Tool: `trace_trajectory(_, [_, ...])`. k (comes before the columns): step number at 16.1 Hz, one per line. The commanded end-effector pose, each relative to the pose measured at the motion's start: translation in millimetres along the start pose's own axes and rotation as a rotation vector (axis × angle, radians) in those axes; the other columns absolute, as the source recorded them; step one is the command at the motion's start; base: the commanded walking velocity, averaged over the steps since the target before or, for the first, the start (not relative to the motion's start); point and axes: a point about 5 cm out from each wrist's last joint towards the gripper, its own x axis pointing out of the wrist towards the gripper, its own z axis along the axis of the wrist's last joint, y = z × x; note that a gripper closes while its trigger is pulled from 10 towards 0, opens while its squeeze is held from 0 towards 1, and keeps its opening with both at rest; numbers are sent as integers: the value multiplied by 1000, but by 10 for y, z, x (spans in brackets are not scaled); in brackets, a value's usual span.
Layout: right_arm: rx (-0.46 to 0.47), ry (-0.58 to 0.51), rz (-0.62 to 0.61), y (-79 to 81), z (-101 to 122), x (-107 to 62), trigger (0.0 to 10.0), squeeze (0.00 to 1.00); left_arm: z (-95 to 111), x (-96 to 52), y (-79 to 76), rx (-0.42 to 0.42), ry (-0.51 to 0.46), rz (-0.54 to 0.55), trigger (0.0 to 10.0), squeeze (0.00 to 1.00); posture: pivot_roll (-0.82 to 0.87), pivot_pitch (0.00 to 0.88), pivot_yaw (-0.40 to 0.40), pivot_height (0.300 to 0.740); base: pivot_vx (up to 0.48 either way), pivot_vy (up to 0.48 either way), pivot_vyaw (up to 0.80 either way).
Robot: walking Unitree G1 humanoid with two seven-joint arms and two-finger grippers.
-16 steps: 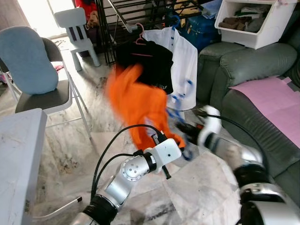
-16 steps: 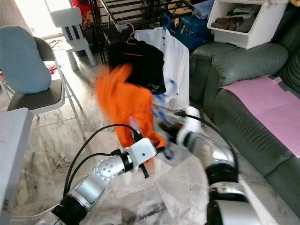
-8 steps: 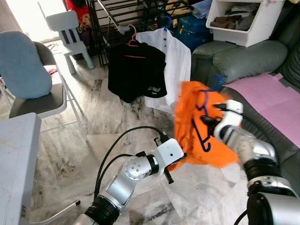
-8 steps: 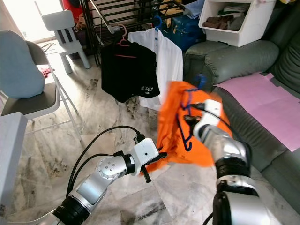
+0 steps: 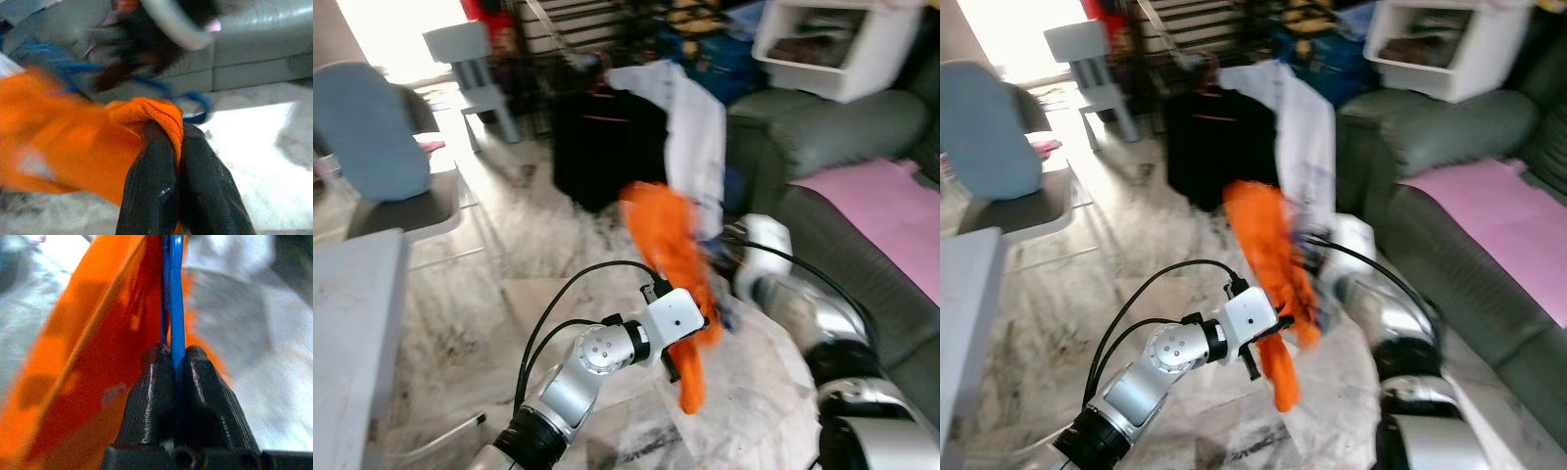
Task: Hang hanger
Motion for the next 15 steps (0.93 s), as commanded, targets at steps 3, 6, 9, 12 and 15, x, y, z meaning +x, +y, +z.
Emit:
trace_trajectory(3, [93, -130, -316, -485, 181, -135, 10000, 0, 54, 3, 25, 20, -19, 1, 10000, 0, -223, 0, 50, 740, 0, 0, 0])
trace_trajectory(6, [34, -476, -174, -87, 963, -200, 10000, 0, 56, 20, 68, 22, -20, 22, 10000, 0, -218, 0, 59, 740, 0, 0, 0])
trace_trajectory(9, [-166, -137, 184, 472, 328, 6, 10000, 0, 46, 5, 90, 21, -17, 35, 10000, 0, -205, 0, 47, 740, 0, 0, 0])
trace_trajectory(12, [-95, -71, 99, 176, 164, 5, 10000, 0, 23, -5, 80, 15, -13, 39, 10000, 0, -210, 0, 49, 740, 0, 0, 0])
trace_trajectory(15, [-107, -68, 51, 1, 215, -35, 10000, 0, 29, 24, 59, 21, -17, 25, 10000, 0, -222, 0, 56, 740, 0, 0, 0])
